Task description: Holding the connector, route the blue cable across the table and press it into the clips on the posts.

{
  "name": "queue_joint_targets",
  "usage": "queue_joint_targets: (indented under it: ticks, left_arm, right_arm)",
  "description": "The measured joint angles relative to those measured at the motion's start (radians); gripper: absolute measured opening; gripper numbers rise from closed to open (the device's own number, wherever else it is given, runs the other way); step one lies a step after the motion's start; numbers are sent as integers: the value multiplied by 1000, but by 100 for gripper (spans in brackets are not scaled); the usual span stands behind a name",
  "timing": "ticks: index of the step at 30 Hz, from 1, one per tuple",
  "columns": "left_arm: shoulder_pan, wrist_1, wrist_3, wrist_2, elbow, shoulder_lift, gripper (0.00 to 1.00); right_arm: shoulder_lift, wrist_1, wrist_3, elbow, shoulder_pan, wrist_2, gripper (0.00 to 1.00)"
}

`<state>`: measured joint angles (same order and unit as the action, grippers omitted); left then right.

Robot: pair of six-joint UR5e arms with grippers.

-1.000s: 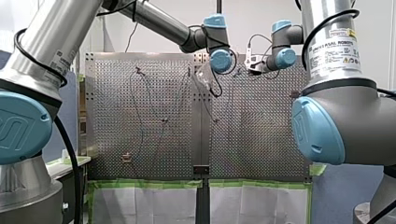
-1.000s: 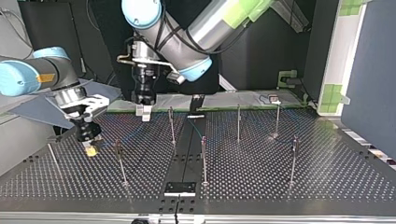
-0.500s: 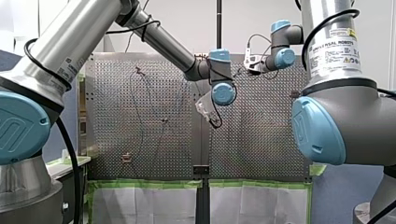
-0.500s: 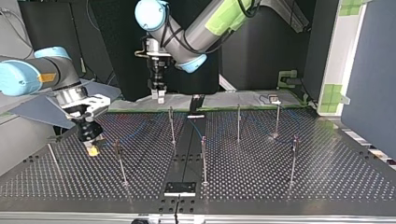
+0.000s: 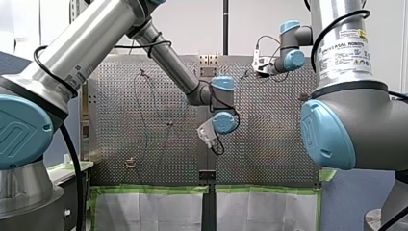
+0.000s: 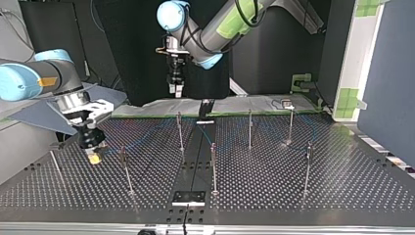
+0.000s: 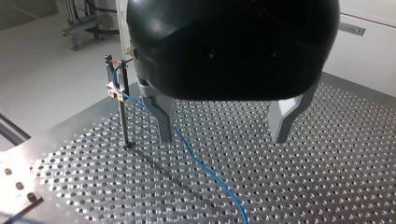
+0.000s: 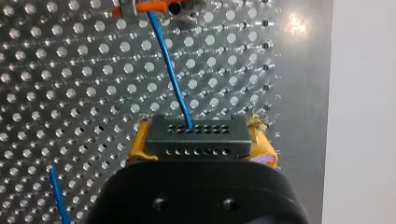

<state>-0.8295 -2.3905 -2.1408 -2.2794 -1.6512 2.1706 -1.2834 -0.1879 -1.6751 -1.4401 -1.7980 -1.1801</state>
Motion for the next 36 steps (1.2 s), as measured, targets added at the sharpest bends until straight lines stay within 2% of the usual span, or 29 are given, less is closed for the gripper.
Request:
queue_joint_targets:
  ticks: [7, 16, 20, 26, 36]
  left_arm:
    - [43, 57, 18, 26, -57, 0, 100]
    - [123, 138, 79, 103, -137, 0, 100]
    - [163, 178, 72, 131, -178, 1, 100]
    - [207, 226, 63, 126, -226, 1, 100]
    - [198, 307, 68, 117, -307, 1, 100]
  right_arm:
    - [0, 1, -2, 0, 4, -13, 0]
    - [1, 1, -2, 0, 8, -15, 0]
    - [1, 1, -2, 0, 10, -15, 0]
    - [1, 1, -1, 0, 11, -15, 0]
    - [2, 2, -1, 0, 13, -15, 0]
